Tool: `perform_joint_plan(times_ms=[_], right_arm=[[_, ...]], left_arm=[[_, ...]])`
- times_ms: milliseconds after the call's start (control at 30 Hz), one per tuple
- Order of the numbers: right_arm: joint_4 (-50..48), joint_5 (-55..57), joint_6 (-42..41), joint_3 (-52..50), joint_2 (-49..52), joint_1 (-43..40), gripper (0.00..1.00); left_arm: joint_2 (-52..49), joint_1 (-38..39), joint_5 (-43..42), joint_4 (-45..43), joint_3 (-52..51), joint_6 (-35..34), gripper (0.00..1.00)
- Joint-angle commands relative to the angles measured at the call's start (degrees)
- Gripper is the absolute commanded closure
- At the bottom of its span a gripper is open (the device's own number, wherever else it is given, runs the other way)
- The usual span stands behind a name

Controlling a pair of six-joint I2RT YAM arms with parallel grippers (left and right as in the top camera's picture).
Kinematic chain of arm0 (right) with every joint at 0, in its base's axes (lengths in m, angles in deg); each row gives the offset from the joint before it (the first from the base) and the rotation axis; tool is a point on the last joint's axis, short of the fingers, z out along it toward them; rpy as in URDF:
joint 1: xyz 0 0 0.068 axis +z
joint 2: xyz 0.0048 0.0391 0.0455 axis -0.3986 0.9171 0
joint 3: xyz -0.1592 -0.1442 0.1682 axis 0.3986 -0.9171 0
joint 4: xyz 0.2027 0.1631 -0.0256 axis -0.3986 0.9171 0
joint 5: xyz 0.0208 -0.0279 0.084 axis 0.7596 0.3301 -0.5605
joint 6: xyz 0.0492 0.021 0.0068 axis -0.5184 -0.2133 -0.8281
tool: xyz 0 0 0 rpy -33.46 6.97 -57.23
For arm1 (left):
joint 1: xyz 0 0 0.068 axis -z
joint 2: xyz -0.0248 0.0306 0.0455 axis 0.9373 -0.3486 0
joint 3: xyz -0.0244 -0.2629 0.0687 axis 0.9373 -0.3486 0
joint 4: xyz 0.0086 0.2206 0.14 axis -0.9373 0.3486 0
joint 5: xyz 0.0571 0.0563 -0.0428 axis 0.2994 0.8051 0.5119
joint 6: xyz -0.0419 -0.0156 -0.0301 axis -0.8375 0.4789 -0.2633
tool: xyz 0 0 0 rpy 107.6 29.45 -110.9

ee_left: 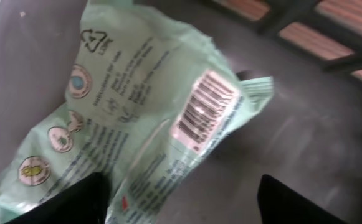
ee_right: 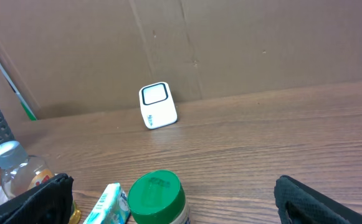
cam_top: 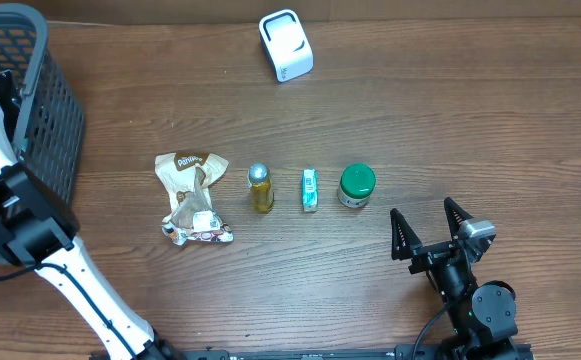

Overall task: Scan the item barcode
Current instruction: 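Grasp the mint-green wipes pack in the basket and lift it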

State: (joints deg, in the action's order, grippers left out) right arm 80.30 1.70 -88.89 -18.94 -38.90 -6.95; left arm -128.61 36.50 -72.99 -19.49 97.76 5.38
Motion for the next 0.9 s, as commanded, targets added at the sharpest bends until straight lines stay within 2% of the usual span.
perform_joint_plan(times_ms=[0,233,300,400,600,867], right_arm=[[-0.17,-0.07,-0.02,-0.59,-0.5,-0.22,0.0],[-0.17,-0.04,-0.02,-0.59,-0.5,-0.22,0.0],[-0.15,-0.07,-0.02,-0.59,-0.5,-0.22,0.0],[-0.17,-0.07,-0.02,-0.59,-0.5,-0.22,0.0],[-0.17,-0.07,-0.02,-0.59,-0.5,-0.22,0.0],[-0.17,-0.07,-0.02,-0.59,-0.5,-0.22,0.0]], left_arm=[[-0.83,-0.13,-1.97,-1.44,0.66,2.27,0.21],[-0.83,0.17,-1.57,-2.34,2.32,5.27,0.29],[-0.83,0.2,-1.57,-1.33,3.67,6.12,0.25],[-0.83,0.2,-0.52,-0.55,4.7,12.15,0.2],[-0.98,0.24,5.31,-0.2,3.06,15.96,0.15],[-1.33,-0.02,6.93,-5.27,-3.82,15.96,0.12]])
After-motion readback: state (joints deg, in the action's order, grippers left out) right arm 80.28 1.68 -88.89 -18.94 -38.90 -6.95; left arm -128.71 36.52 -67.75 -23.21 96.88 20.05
